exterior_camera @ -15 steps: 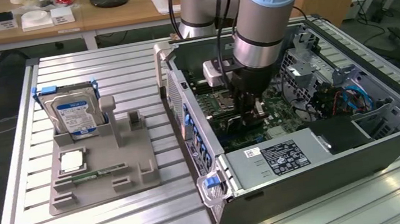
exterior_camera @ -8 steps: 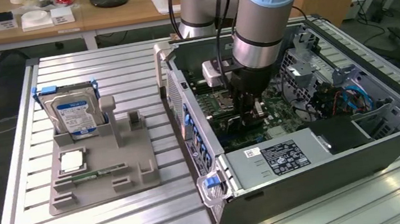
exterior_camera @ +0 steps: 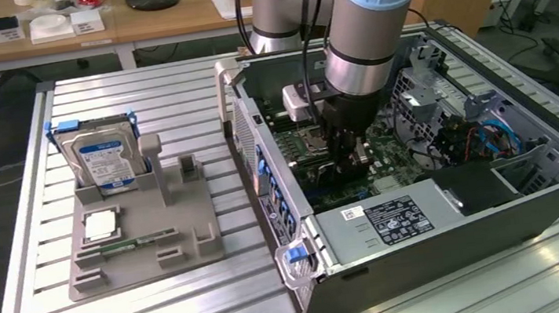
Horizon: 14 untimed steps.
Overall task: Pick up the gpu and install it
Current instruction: 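Insert the gpu into the slot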
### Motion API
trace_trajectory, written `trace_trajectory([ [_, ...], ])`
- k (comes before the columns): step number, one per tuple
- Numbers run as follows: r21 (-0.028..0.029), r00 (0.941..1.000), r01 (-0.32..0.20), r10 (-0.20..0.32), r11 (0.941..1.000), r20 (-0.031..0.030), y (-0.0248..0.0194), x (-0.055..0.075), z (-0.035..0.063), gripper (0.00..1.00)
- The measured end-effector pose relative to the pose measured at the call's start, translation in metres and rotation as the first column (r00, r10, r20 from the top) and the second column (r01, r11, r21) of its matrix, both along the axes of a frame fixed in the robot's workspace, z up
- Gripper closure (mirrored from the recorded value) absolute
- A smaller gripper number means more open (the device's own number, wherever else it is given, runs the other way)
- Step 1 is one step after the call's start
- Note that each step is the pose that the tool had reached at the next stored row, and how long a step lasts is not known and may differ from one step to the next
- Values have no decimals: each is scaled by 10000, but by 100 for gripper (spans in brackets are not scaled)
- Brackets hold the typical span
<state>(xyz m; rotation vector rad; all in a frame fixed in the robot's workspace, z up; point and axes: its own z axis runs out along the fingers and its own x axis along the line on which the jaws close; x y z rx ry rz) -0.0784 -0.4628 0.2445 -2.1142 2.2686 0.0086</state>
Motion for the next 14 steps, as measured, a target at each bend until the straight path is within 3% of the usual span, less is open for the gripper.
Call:
trace_trajectory([
  [14,1,10000,22,-22,10000,0,0,-10,-20,73],
])
